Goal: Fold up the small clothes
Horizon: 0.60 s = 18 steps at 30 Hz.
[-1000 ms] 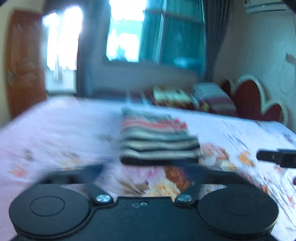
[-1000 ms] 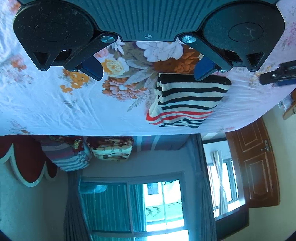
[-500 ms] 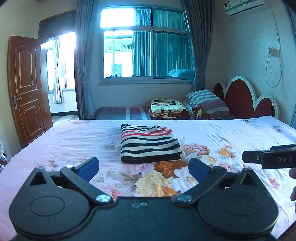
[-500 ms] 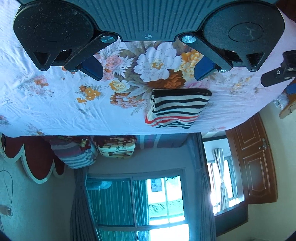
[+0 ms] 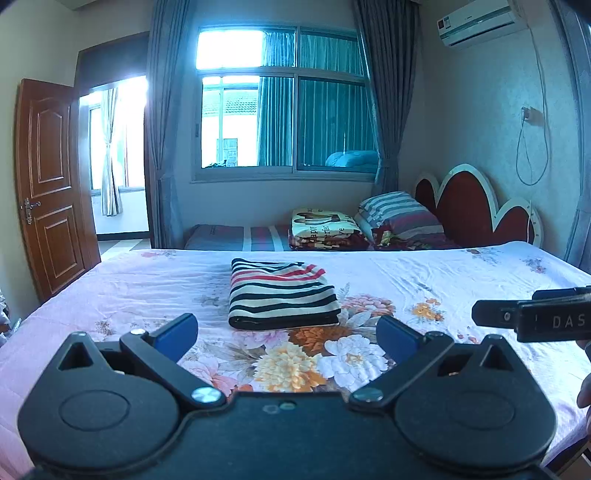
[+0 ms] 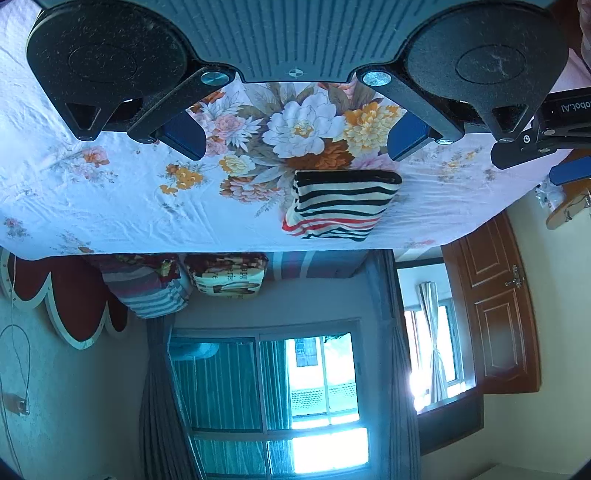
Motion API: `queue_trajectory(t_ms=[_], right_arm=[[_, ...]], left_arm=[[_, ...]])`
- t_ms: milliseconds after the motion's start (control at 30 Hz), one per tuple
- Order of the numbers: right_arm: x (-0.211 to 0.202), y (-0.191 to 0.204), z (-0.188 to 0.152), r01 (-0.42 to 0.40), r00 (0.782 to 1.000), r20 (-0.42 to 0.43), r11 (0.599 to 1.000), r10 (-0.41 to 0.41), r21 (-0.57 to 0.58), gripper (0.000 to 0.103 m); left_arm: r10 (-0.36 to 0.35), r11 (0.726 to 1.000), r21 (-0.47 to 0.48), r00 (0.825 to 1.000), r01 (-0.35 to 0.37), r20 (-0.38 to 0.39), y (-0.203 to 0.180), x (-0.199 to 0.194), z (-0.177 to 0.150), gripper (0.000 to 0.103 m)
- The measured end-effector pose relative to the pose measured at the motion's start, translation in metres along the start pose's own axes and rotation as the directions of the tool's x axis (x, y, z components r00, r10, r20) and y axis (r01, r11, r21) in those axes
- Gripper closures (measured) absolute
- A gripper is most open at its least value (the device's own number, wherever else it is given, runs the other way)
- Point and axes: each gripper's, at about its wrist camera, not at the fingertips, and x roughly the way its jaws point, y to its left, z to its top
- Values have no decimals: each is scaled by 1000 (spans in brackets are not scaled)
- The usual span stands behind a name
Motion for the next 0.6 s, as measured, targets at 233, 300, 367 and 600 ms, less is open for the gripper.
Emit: queue_trajectory(t_ms=[233,300,367,600], right_arm=[[-5,-9,5,-1,1000,14,1000,1,5,0],[-6,-9,6,-6,1000,17,1000,6,9,0],[-6,-10,6,-8,1000,15,1000,8,6,0],[-5,-11,7,-21,1000,13,1000,21,-1,0]], left_arm=[[2,1000,4,1000,-2,9,-3,-5,0,0],[2,1000,3,1000,-2,10,-3,-5,0,0],[2,1000,1,1000,-2,9,-3,-5,0,0],[11,1000,6,1000,-11,7,-3,-7,1,0]])
